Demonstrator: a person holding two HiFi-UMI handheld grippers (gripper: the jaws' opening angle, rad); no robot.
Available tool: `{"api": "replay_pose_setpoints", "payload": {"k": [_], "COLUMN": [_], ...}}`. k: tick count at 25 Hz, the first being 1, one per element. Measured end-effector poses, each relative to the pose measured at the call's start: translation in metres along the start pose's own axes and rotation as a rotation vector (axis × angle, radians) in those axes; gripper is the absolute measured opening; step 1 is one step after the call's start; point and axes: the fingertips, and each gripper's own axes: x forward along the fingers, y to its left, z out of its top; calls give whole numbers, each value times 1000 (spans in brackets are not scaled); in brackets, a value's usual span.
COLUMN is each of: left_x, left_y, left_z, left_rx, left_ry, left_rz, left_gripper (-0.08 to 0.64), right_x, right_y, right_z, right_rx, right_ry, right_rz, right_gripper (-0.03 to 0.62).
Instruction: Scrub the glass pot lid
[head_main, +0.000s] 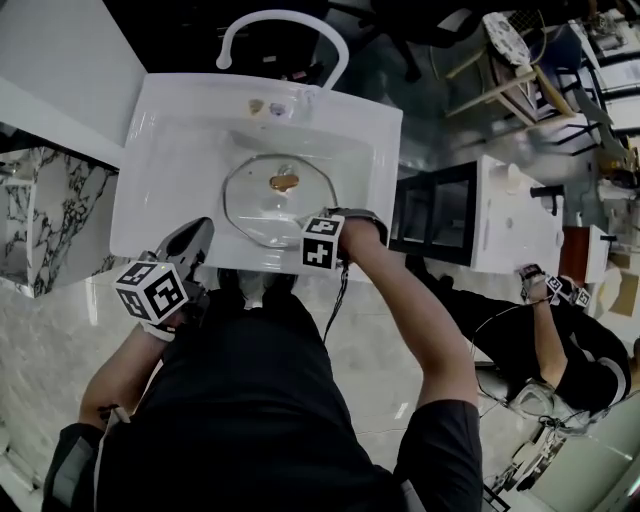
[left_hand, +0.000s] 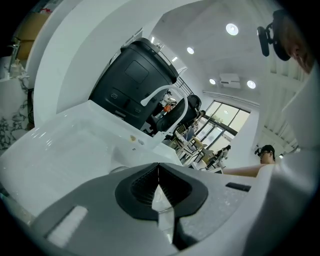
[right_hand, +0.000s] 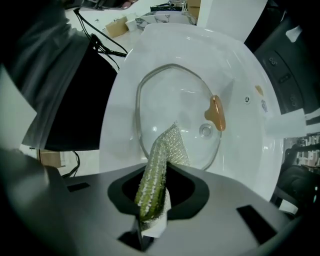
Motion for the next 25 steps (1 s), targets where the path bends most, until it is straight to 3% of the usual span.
{"api": "replay_pose_setpoints", "payload": {"k": [4,8,14,18,25], "left_x": [6,7,-8,-23,-65], "left_y": [-1,2,19,30,63], "left_z": [2,5,14,10,19], "left_rx": [-7,-14,-38,-81,-108], "left_ry": [5,-5,-43,-63,-127], "left_rz": [-21,-25,24,69,166], "left_gripper": [2,2,2,2,2], "right_x": [-14,-30,-56,-65,-51], "right_y": [26,42,21,21,-36], "right_z": [14,36,85,123,185], "right_rx": [53,126,159,197,369], "right_ry": [-17,-94,-225,-363,-501], "right_rz": [113,224,247,348,329], "right_gripper": [66,66,66,66,66]}}
